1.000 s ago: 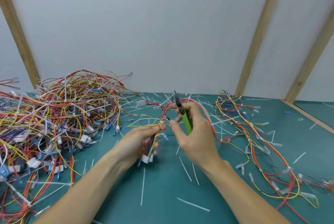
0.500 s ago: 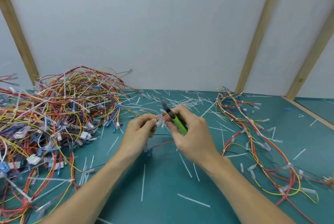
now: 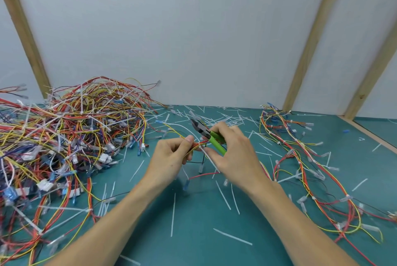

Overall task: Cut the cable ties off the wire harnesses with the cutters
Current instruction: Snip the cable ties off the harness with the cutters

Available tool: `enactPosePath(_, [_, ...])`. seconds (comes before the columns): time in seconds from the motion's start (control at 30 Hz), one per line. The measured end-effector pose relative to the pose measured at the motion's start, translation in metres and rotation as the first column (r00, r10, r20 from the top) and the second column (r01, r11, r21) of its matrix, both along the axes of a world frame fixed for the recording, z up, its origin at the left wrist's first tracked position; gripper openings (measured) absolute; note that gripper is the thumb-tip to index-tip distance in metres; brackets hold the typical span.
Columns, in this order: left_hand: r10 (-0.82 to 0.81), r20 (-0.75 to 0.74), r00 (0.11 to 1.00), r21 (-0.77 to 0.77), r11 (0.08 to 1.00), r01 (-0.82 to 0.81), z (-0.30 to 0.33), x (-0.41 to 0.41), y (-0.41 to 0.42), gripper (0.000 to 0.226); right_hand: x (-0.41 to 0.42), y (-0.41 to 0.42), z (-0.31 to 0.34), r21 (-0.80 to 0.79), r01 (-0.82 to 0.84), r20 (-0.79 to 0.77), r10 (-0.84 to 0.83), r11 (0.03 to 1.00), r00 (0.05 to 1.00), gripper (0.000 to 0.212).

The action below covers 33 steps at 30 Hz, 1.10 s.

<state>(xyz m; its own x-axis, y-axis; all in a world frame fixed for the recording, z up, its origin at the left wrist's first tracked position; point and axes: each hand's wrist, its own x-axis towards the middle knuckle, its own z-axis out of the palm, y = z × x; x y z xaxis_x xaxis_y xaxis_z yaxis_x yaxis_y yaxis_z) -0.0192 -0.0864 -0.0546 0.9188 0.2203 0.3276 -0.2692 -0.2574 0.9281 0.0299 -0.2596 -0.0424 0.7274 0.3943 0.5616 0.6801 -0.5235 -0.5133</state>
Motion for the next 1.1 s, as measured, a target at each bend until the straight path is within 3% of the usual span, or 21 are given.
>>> enactPosePath(0.1, [0.049, 0.014, 0.999, 0.057, 0.997, -0.050, -0.003, 0.000, -0.001, 0.050, 0.002, -0.001, -0.001, -0.016, 0.015, -0.022, -0.015, 1.000, 1.000, 0.022])
enactPosePath(0.17, [0.157, 0.112, 0.981, 0.193, 0.965, -0.177, -0.007, -0.001, -0.001, 0.042, 0.003, -0.003, -0.003, 0.002, 0.038, -0.049, -0.038, 0.999, 0.998, 0.023])
enactPosePath(0.23, [0.277, 0.344, 0.897, 0.395, 0.824, -0.406, -0.004, -0.005, -0.001, 0.023, 0.004, -0.004, -0.003, 0.030, 0.053, -0.076, -0.051, 0.998, 0.996, 0.025])
enactPosePath(0.3, [0.241, 0.517, 0.821, 0.507, 0.687, -0.521, 0.003, -0.008, -0.003, 0.014, 0.004, -0.004, -0.003, 0.031, 0.060, -0.076, -0.058, 0.998, 0.995, 0.027])
enactPosePath(0.37, [0.127, 0.516, 0.847, 0.624, 0.622, -0.473, 0.005, -0.006, -0.001, 0.024, 0.004, -0.003, -0.003, 0.029, 0.053, -0.074, -0.050, 0.998, 0.996, 0.026])
enactPosePath(0.43, [0.057, 0.413, 0.909, 0.747, 0.549, -0.375, 0.002, -0.005, 0.002, 0.031, 0.002, -0.003, -0.002, 0.038, 0.034, -0.095, -0.030, 0.999, 0.995, 0.023])
enactPosePath(0.5, [0.020, 0.316, 0.949, 0.787, 0.553, -0.274, -0.002, -0.003, 0.006, 0.025, 0.000, -0.002, -0.001, 0.040, 0.005, -0.132, 0.000, 0.999, 0.991, 0.022])
enactPosePath(0.6, [-0.027, 0.239, 0.971, 0.688, 0.710, -0.150, -0.002, -0.001, 0.011, 0.023, -0.003, 0.001, 0.004, 0.101, -0.048, -0.278, 0.074, 0.994, 0.958, 0.019])
enactPosePath(0.7, [-0.102, 0.122, 0.987, 0.424, 0.905, 0.041, 0.000, -0.002, 0.011, 0.022, -0.003, 0.005, 0.009, 0.257, -0.086, -0.445, 0.197, 0.962, 0.874, 0.019])
enactPosePath(0.87, [-0.069, -0.007, 0.998, 0.022, 0.997, 0.069, -0.006, -0.001, -0.004, 0.018, -0.003, 0.002, 0.008, 0.453, 0.038, -0.683, 0.319, 0.891, 0.656, 0.012])
enactPosePath(0.93, [-0.051, -0.083, 0.995, -0.023, 0.999, 0.049, -0.009, 0.002, -0.001, 0.021, -0.002, 0.002, 0.005, 0.462, 0.069, -0.724, 0.331, 0.884, 0.606, 0.009])
enactPosePath(1.0, [-0.020, -0.150, 0.988, -0.047, 0.999, 0.013, -0.010, 0.004, 0.007, 0.025, -0.001, 0.004, 0.005, 0.458, 0.108, -0.726, 0.301, 0.882, 0.619, 0.012])
enactPosePath(1.1, [0.058, -0.158, 0.986, -0.048, 0.997, -0.066, -0.010, 0.004, 0.013, 0.029, 0.003, 0.001, 0.009, 0.352, 0.177, -0.541, 0.045, 0.919, 0.840, 0.024])
